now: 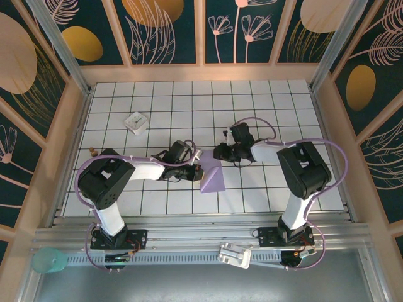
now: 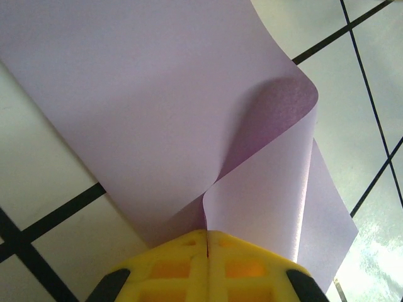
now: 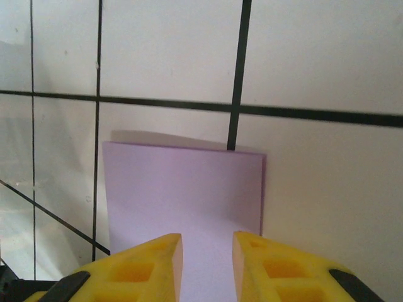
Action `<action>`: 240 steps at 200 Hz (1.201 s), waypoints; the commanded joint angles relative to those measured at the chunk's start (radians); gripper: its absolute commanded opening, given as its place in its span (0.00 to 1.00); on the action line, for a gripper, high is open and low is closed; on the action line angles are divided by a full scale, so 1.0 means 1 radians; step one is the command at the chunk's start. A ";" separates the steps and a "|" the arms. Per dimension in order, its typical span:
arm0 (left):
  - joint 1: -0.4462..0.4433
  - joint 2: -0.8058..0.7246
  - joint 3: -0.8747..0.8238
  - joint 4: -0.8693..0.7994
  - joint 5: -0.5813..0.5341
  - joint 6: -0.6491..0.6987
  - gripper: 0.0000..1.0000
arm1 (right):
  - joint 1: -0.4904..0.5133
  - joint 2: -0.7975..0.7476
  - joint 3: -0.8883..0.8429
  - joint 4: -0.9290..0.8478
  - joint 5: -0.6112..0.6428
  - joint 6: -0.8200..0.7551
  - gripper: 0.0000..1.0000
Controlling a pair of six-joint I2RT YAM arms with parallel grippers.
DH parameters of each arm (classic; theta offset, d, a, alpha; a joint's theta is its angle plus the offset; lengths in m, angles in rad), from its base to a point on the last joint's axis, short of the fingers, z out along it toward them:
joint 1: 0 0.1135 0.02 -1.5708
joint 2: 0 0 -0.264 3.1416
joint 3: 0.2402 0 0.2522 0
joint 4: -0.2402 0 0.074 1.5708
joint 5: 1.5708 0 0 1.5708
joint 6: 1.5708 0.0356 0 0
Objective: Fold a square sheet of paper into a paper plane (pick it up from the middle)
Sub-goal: Fold the triangle a second time at the center of the table.
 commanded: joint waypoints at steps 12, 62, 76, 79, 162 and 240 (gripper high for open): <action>-0.002 0.071 -0.031 -0.163 -0.144 0.014 0.00 | -0.014 -0.109 0.018 -0.066 0.010 -0.017 0.27; -0.003 0.082 -0.028 -0.164 -0.146 0.008 0.00 | 0.116 -0.358 -0.293 0.069 -0.098 0.176 0.05; -0.002 0.086 -0.024 -0.165 -0.148 0.007 0.00 | 0.182 -0.390 -0.347 0.132 -0.102 0.229 0.01; -0.002 0.088 -0.024 -0.166 -0.149 0.007 0.00 | 0.193 -0.392 -0.356 0.147 -0.102 0.238 0.01; -0.002 0.097 -0.019 -0.179 -0.155 0.011 0.00 | 0.341 -0.242 -0.381 0.347 -0.068 0.308 0.00; -0.002 0.098 -0.022 -0.174 -0.154 0.009 0.00 | 0.348 -0.185 -0.351 0.362 -0.066 0.303 0.00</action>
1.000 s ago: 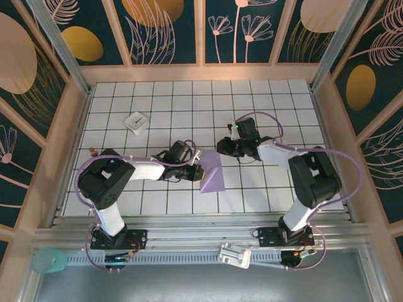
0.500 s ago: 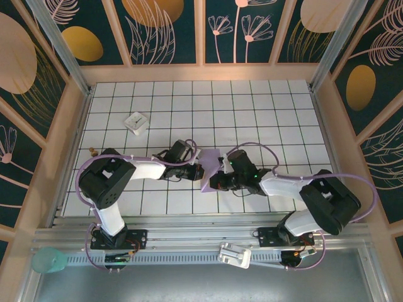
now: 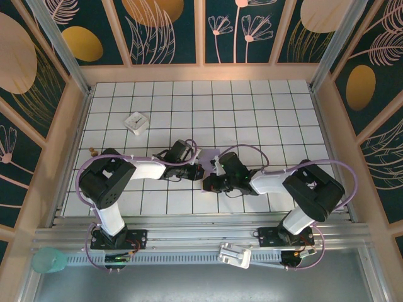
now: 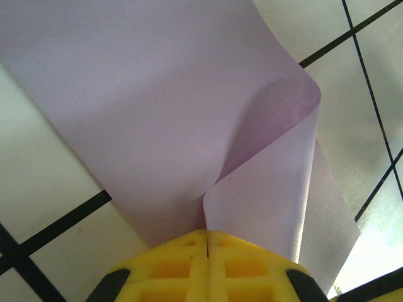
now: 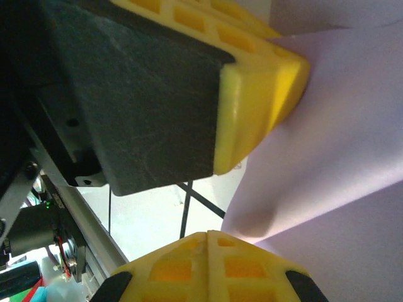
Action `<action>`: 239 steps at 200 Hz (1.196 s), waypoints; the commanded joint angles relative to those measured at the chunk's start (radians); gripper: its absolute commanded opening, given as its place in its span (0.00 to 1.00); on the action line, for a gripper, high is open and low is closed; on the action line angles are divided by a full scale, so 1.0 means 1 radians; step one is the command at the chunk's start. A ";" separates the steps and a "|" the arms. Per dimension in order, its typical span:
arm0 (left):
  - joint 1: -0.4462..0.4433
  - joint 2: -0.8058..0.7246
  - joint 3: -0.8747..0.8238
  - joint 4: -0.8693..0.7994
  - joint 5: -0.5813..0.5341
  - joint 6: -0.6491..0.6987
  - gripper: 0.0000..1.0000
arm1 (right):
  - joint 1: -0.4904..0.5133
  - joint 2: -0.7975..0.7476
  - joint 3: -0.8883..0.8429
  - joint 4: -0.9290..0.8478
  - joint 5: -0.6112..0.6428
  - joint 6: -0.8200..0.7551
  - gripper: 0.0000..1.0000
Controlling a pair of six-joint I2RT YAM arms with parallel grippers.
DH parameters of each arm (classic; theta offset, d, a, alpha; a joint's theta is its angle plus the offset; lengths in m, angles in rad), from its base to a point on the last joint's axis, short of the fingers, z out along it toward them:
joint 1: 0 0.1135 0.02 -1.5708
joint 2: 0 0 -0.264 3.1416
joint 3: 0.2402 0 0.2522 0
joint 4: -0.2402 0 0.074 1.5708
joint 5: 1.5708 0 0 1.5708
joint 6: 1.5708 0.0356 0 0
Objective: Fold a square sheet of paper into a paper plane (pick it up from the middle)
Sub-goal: Fold the triangle a second time at the center of the table.
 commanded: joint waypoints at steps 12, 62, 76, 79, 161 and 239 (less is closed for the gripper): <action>0.002 0.087 -0.045 -0.157 -0.141 0.010 0.00 | 0.010 0.026 0.032 0.037 0.014 0.004 0.00; 0.003 0.085 -0.049 -0.153 -0.140 0.011 0.00 | 0.013 0.048 0.036 0.014 0.031 0.000 0.00; 0.002 0.085 -0.049 -0.153 -0.142 0.014 0.00 | 0.013 0.051 0.027 0.011 0.036 0.001 0.00; 0.002 0.085 -0.049 -0.153 -0.143 0.013 0.00 | 0.013 0.052 0.026 0.009 0.036 0.002 0.00; 0.002 0.087 -0.044 -0.155 -0.145 0.018 0.00 | 0.025 0.080 -0.017 0.000 0.048 -0.004 0.00; 0.002 0.098 -0.042 -0.163 -0.157 0.021 0.00 | 0.080 0.044 -0.055 -0.041 0.081 0.012 0.00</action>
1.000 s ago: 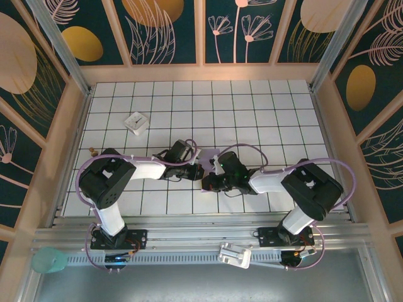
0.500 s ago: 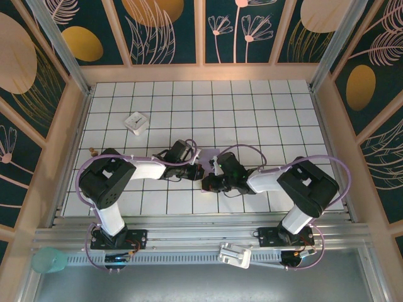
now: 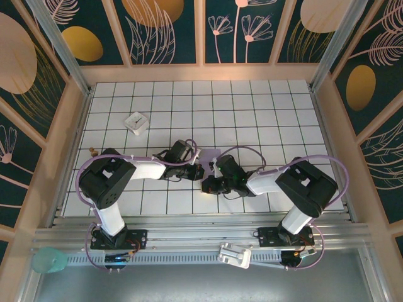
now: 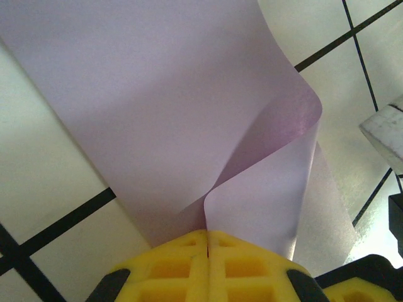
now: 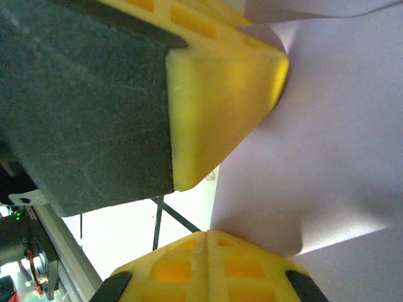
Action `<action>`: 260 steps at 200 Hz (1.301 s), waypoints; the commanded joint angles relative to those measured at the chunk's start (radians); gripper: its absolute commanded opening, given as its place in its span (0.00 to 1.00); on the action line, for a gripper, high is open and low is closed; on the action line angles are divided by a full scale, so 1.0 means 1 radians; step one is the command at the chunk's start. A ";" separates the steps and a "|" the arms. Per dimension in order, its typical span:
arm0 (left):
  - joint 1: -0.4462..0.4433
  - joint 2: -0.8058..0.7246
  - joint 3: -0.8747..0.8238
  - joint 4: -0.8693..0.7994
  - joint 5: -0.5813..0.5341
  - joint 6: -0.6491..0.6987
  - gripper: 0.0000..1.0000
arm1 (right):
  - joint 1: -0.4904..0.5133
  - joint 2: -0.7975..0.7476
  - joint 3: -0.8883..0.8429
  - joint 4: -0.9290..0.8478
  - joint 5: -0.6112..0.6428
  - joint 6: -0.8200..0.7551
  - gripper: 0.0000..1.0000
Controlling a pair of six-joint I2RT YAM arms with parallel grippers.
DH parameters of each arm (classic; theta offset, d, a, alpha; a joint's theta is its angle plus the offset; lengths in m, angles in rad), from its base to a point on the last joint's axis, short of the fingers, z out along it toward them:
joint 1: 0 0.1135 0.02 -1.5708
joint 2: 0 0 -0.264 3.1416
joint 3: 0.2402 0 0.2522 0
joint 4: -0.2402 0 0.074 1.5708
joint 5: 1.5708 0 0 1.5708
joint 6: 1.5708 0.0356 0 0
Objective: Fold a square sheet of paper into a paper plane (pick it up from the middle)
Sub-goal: Fold the triangle a second time at the center of the table.
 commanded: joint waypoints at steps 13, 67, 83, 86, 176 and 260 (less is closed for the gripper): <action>0.002 0.098 -0.041 -0.164 -0.155 0.020 0.00 | 0.049 -0.023 -0.044 -0.103 0.012 0.008 0.00; 0.003 0.098 -0.043 -0.164 -0.162 0.022 0.00 | 0.081 -0.050 -0.046 -0.120 0.003 0.003 0.00; 0.002 0.098 -0.043 -0.164 -0.161 0.022 0.00 | 0.062 -0.080 -0.035 -0.107 -0.008 -0.010 0.00; 0.002 0.098 -0.044 -0.164 -0.161 0.022 0.00 | 0.054 -0.087 -0.035 -0.100 -0.014 -0.010 0.00; 0.002 0.100 -0.038 -0.164 -0.154 0.024 0.00 | -0.049 -0.017 0.052 -0.038 -0.027 -0.006 0.00; 0.002 0.092 -0.031 -0.171 -0.167 0.025 0.00 | -0.012 0.020 -0.030 -0.062 0.000 0.027 0.00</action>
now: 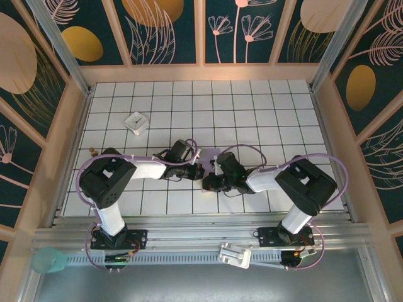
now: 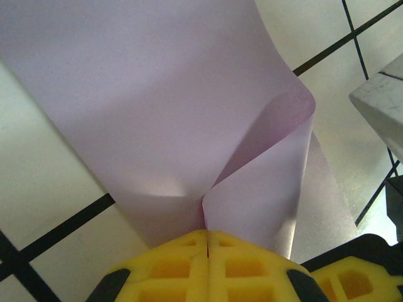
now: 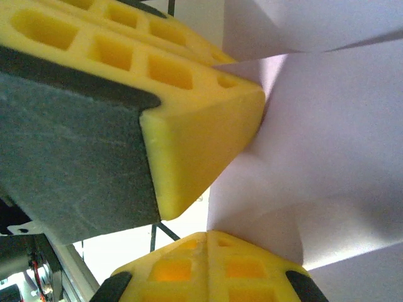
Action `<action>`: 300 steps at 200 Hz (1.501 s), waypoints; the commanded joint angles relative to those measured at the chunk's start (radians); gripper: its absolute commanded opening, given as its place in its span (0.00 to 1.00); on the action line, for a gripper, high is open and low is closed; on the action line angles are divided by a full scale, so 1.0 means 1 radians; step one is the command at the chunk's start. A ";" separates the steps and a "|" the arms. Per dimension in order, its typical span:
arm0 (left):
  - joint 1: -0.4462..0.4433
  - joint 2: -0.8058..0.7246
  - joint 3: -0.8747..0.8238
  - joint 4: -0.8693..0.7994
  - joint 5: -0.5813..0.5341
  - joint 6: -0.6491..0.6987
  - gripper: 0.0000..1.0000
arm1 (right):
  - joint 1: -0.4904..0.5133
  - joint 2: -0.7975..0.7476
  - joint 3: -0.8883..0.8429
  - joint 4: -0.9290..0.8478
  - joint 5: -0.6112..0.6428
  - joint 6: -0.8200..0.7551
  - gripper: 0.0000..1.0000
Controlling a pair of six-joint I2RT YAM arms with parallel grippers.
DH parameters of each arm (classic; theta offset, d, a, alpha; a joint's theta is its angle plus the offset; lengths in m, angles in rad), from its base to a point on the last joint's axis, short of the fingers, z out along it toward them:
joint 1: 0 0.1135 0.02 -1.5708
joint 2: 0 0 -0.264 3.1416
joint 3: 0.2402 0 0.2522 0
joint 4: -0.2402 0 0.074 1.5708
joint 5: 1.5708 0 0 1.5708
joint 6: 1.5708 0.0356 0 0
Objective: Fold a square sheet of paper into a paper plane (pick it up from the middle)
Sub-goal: Fold the triangle a second time at the center of the table.
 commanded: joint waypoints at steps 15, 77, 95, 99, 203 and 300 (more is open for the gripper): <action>0.003 0.087 -0.038 -0.168 -0.168 0.026 0.00 | 0.044 -0.016 -0.087 -0.041 0.021 0.046 0.00; 0.003 0.091 -0.043 -0.166 -0.172 0.026 0.00 | 0.106 -0.040 -0.108 0.009 -0.018 0.064 0.00; 0.003 0.092 -0.044 -0.165 -0.172 0.026 0.00 | 0.081 -0.077 -0.089 0.007 -0.032 0.035 0.00; 0.004 0.093 -0.044 -0.165 -0.172 0.026 0.00 | 0.071 -0.088 -0.089 0.009 -0.035 0.034 0.00; 0.004 0.092 -0.047 -0.163 -0.166 0.029 0.00 | -0.079 -0.023 0.016 0.014 -0.062 0.010 0.00; 0.004 0.097 -0.044 -0.169 -0.170 0.048 0.00 | -0.118 -0.052 -0.080 -0.056 -0.038 0.019 0.00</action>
